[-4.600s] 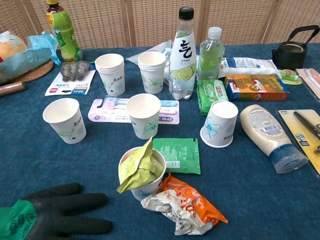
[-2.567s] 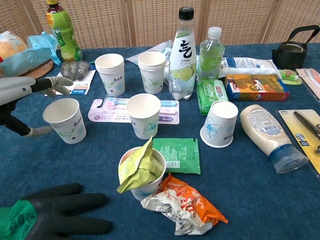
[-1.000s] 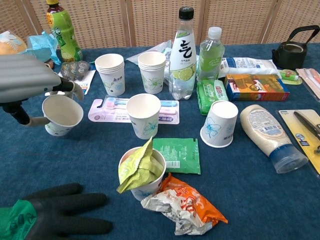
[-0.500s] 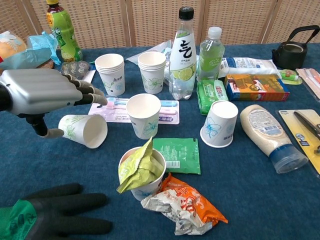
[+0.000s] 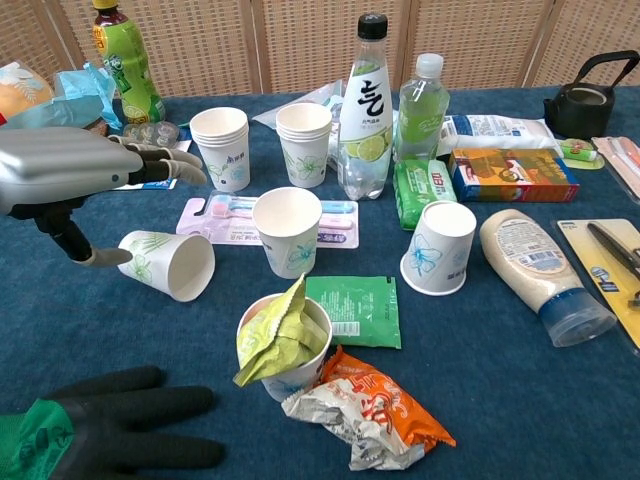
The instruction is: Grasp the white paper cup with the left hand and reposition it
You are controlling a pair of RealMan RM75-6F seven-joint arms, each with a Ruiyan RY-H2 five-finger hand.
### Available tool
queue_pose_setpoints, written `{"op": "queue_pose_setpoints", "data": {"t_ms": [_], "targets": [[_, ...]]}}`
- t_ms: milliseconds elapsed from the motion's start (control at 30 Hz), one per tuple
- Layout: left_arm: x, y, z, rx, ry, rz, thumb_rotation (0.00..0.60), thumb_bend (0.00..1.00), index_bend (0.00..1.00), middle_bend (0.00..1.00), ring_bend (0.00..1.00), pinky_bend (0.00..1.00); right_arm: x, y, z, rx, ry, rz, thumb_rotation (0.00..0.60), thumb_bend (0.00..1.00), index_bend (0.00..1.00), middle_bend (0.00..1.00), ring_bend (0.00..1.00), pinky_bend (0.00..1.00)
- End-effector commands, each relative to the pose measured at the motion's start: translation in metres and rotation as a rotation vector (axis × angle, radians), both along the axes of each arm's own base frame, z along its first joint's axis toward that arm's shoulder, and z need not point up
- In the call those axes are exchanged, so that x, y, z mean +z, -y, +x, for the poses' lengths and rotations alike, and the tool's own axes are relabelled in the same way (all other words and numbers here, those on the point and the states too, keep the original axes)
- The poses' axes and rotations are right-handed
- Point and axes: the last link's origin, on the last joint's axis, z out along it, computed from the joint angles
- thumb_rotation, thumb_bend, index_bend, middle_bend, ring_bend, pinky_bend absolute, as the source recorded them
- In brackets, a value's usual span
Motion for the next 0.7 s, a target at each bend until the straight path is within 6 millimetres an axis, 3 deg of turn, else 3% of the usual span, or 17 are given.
{"op": "queue_pose_setpoints", "data": {"t_ms": [33,400,700], "targets": [[0.007,0.003,-0.03,0.025,0.047,-0.014,0.6,0.39,0.0,0.02,0.01,0.09,-0.002,0.002,0.003,0.005,-0.001,0.006,0.6,0.39,0.0,0.02,0.0,0.0],[-0.006,0.008,-0.07,0.164,0.127,-0.039,0.6,0.39,0.0,0.06,0.06,0.13,-0.005,0.006,0.009,0.0,-0.014,0.021,0.6,0.39,0.0,0.02,0.0,0.0],[-0.018,0.005,-0.072,0.16,0.154,-0.044,0.6,0.39,0.0,0.09,0.09,0.13,-0.004,0.003,0.009,-0.01,-0.017,0.02,0.6,0.39,0.0,0.02,0.0,0.0]]}}
